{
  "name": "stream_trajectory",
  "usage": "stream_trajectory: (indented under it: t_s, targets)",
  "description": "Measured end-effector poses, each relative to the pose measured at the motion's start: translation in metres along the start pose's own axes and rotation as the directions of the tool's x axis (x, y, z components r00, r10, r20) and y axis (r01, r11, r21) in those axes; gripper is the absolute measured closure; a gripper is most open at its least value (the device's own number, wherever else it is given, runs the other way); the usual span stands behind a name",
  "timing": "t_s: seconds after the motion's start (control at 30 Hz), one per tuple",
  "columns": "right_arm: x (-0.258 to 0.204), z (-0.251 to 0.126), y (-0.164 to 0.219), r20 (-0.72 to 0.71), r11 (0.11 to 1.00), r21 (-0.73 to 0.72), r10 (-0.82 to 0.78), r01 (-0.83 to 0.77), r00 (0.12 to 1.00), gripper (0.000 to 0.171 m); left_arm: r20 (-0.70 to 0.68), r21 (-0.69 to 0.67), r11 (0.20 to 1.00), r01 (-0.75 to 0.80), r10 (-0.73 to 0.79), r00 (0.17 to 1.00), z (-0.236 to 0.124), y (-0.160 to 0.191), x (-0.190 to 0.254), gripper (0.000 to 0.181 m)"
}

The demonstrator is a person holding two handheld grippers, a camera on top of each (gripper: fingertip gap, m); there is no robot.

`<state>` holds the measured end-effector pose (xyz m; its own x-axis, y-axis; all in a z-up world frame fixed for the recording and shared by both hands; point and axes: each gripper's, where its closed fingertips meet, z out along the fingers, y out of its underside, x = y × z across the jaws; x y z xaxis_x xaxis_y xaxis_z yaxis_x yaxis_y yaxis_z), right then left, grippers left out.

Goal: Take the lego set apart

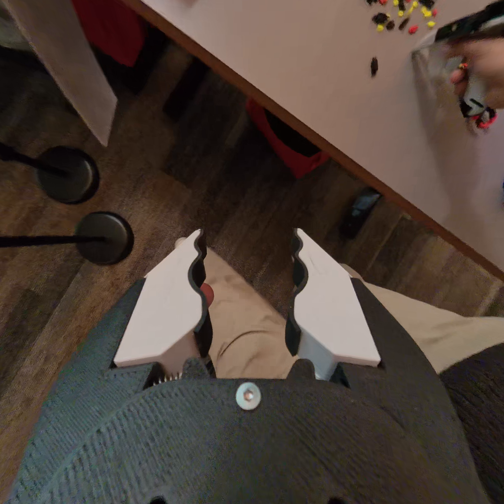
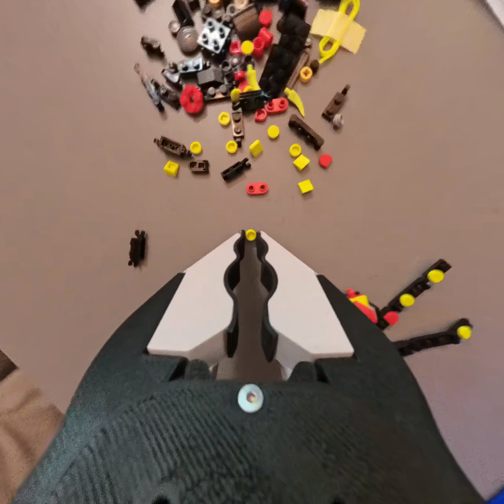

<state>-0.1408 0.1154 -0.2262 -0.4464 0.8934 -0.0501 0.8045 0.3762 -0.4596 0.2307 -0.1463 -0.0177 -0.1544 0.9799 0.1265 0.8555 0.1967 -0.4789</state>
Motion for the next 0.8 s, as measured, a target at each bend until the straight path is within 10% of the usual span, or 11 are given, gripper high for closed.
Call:
stream_trajectory:
  t_s: [0.03,0.47,0.8]
  targets:
    - [0.001,-0.002,0.002,-0.017,0.998,-0.001,0.055,-0.055,0.998,0.164,-0.032,0.0,0.999,-0.039,0.039,0.999,0.007,-0.004,-0.011,0.12]
    - [-0.116,-0.223,0.121,0.018,0.775,0.453,0.487,-0.441,0.873,0.14,-0.339,-0.065,0.949,-0.309,0.27,0.901,0.052,-0.051,-0.112,0.125]
    - [-0.139,-0.272,0.279,-0.068,0.797,0.447,0.484,-0.407,0.872,0.144,-0.367,-0.029,0.913,-0.408,0.37,0.854,0.066,-0.01,-0.06,0.129]
